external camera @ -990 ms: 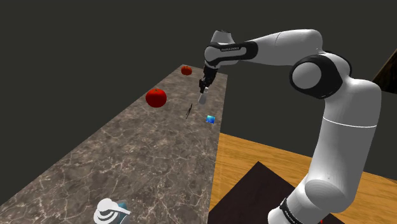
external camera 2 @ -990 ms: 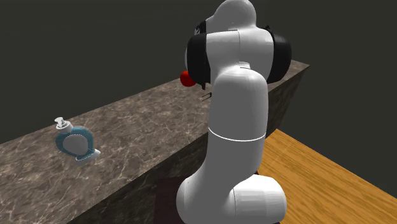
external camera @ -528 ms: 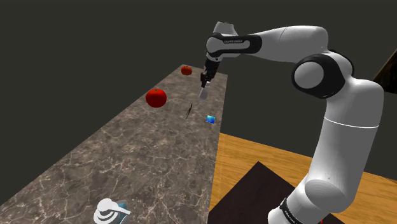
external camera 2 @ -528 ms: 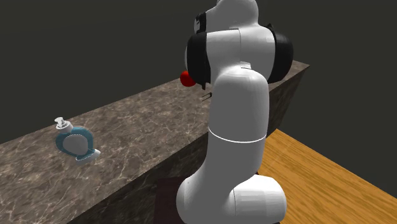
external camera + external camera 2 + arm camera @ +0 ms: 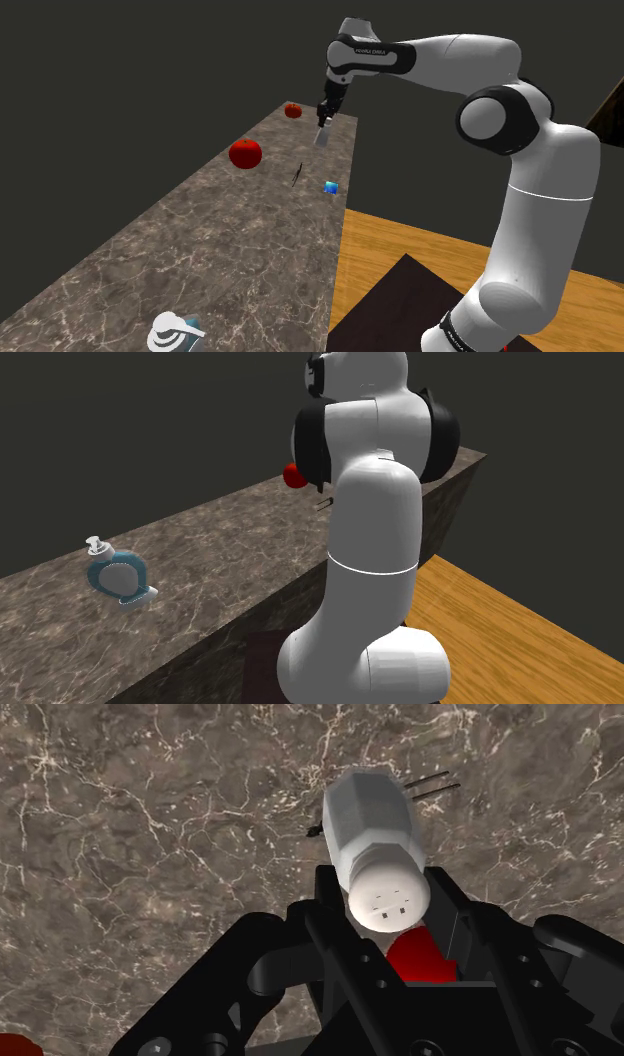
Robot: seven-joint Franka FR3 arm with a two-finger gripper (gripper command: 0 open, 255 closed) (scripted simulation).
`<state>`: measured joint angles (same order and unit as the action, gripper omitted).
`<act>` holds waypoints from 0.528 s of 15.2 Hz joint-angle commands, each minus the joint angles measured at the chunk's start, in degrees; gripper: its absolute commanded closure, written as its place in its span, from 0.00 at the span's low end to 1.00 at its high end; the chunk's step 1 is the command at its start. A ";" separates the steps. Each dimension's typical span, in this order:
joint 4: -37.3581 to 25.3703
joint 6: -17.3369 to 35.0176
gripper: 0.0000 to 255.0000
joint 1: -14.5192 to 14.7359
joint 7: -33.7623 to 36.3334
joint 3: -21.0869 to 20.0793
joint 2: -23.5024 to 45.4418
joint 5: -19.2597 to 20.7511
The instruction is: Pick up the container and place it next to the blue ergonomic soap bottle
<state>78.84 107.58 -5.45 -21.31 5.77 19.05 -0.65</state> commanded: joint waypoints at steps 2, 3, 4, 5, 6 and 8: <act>-2.64 -2.58 1.00 0.00 0.04 0.00 0.08 0.00; -3.65 -3.43 1.00 -0.03 0.02 0.00 0.24 -0.01; -4.69 -4.29 1.00 -0.06 0.01 0.01 0.42 -0.03; -5.76 -5.16 1.00 -0.09 -0.01 0.01 0.62 -0.06; -6.87 -6.05 1.00 -0.12 -0.03 0.01 0.84 -0.08; -9.21 -7.87 1.00 -0.19 -0.07 0.02 1.36 -0.14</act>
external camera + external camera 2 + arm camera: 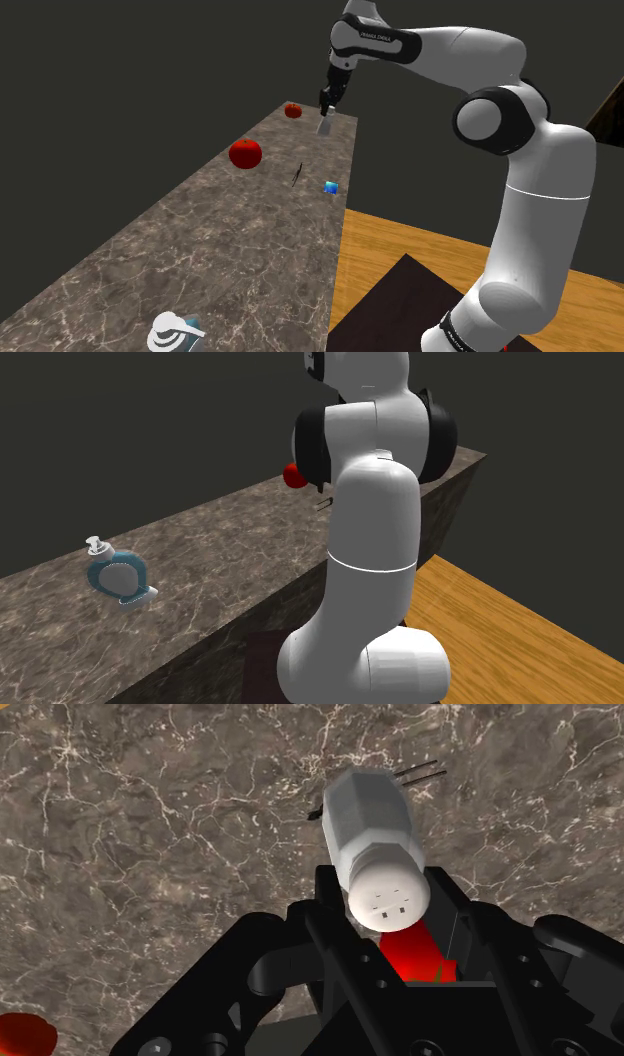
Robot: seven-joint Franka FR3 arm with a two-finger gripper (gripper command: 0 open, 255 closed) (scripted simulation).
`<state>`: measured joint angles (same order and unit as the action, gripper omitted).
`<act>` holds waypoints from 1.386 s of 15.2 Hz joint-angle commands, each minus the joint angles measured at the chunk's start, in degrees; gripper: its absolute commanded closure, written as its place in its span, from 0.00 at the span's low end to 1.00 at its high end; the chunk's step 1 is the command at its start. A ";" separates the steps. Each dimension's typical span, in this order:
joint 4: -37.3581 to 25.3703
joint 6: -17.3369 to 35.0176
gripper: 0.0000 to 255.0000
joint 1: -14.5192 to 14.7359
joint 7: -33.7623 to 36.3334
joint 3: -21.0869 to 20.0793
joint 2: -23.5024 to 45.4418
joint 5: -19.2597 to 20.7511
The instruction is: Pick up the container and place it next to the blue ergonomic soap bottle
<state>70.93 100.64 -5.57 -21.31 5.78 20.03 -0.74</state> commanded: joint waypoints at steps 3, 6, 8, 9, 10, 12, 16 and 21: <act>-5.16 -3.80 1.00 -0.22 -0.14 0.02 1.37 -0.16; -9.58 -6.90 1.00 -0.40 -0.21 0.03 2.70 -0.30; -12.95 -9.14 1.00 -0.55 -0.25 0.03 3.82 -0.42; -14.79 -10.33 1.00 -0.64 -0.28 0.02 4.48 -0.49; -16.78 -11.58 1.00 -0.74 -0.30 0.02 5.21 -0.57; -21.32 -14.33 1.00 -0.98 -0.35 0.00 7.00 -0.75; -34.58 -21.61 1.00 -1.82 -0.40 -0.13 12.97 -1.30; -5.00 -10.90 1.00 3.61 3.99 -0.62 -5.81 1.40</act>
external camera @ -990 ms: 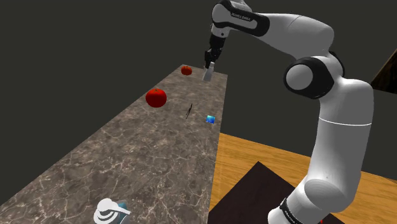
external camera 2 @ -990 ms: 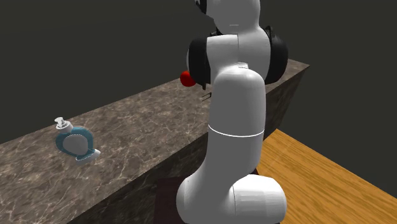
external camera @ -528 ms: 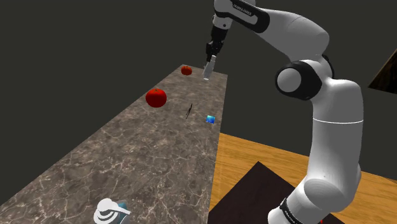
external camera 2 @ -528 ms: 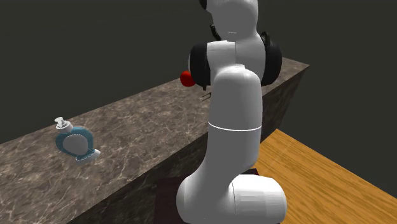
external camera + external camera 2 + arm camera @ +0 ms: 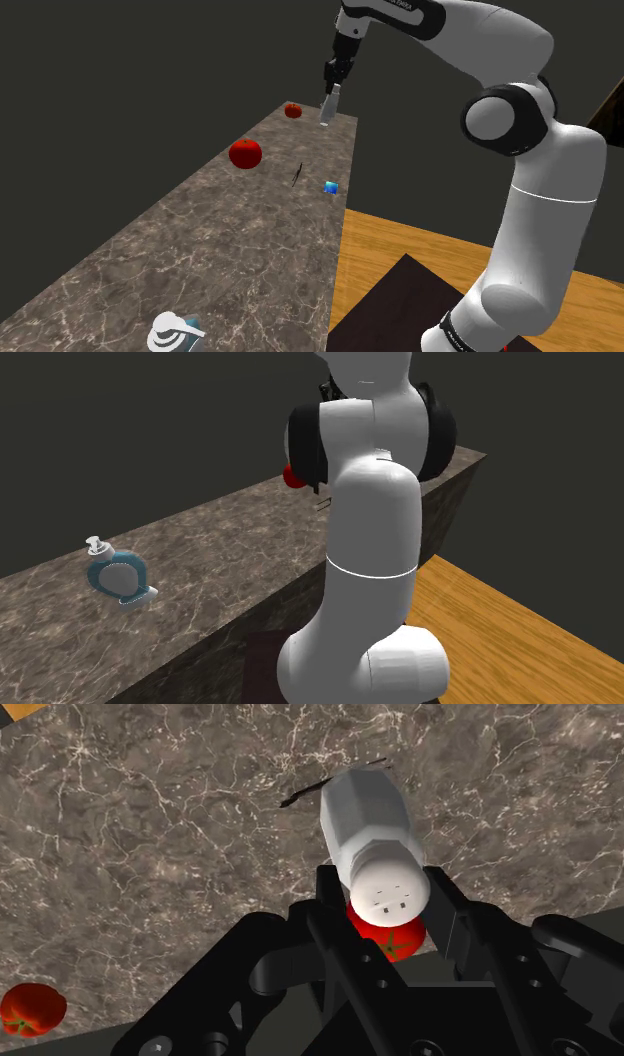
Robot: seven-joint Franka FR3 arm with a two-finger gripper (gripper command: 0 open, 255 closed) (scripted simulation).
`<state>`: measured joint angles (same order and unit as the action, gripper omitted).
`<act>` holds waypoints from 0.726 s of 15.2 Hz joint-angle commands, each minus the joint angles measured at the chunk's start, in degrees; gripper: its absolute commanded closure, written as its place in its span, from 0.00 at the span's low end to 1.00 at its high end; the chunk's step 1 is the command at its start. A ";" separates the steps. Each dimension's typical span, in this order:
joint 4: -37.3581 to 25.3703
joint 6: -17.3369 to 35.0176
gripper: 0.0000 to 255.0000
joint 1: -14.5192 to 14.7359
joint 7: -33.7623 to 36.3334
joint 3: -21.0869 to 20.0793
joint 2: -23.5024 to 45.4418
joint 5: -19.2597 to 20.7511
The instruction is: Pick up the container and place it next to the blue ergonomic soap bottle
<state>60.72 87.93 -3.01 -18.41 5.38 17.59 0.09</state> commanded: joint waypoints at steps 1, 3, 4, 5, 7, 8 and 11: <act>8.54 2.75 1.00 1.84 2.10 -0.54 -5.75 1.01; 14.38 4.22 1.00 3.29 4.19 -1.30 -10.06 1.82; 16.97 4.79 1.00 3.93 5.27 -1.75 -12.04 2.18; 19.37 5.27 1.00 4.57 6.36 -2.22 -13.92 2.51; 23.72 6.00 1.00 5.76 8.58 -3.24 -17.42 3.07; 25.69 6.26 1.00 6.32 9.70 -3.79 -19.06 3.30; 30.91 6.74 1.00 7.90 13.12 -5.60 -23.60 3.77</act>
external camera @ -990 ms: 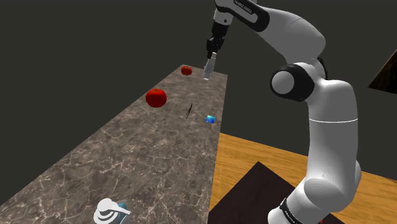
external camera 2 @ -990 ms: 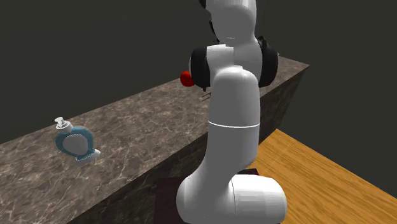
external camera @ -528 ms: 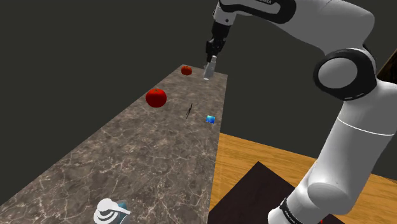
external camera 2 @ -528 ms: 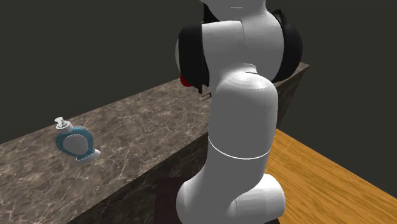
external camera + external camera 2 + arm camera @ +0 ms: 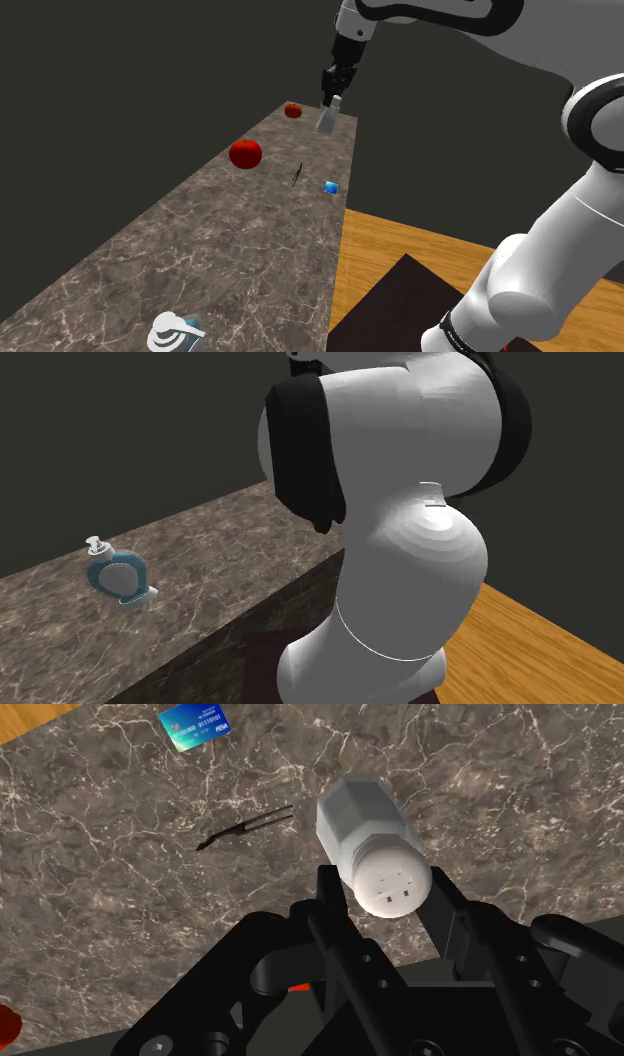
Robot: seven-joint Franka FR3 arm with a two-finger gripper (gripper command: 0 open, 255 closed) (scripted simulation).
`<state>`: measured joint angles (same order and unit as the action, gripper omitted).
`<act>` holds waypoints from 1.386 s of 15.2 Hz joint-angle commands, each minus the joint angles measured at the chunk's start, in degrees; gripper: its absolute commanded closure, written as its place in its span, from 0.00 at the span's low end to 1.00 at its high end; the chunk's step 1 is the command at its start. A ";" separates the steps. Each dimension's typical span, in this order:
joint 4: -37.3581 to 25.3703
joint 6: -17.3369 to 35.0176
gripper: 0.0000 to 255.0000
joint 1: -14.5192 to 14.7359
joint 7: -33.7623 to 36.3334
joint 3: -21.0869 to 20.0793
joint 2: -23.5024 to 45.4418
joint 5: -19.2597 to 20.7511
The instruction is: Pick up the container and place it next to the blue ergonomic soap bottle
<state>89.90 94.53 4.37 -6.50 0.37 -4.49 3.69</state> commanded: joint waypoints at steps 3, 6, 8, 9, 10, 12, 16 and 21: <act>6.07 0.22 1.00 1.99 4.69 -2.60 -5.52 0.34; 9.64 0.01 1.00 3.40 8.21 -4.76 -9.04 0.24; 11.62 -0.26 1.00 4.32 10.59 -6.28 -11.13 0.02; 12.50 -0.43 1.00 4.79 11.79 -7.06 -12.09 -0.12; 13.31 -0.62 1.00 5.25 13.00 -7.85 -13.01 -0.29; 14.71 -1.05 1.00 6.17 15.43 -9.50 -14.68 -0.70; 16.69 -2.05 1.00 7.99 20.41 -12.96 -17.37 -1.71; 17.66 -3.47 1.00 10.19 26.87 -17.64 -19.47 -3.21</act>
<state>107.35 91.46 14.06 18.91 -16.26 -23.41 0.86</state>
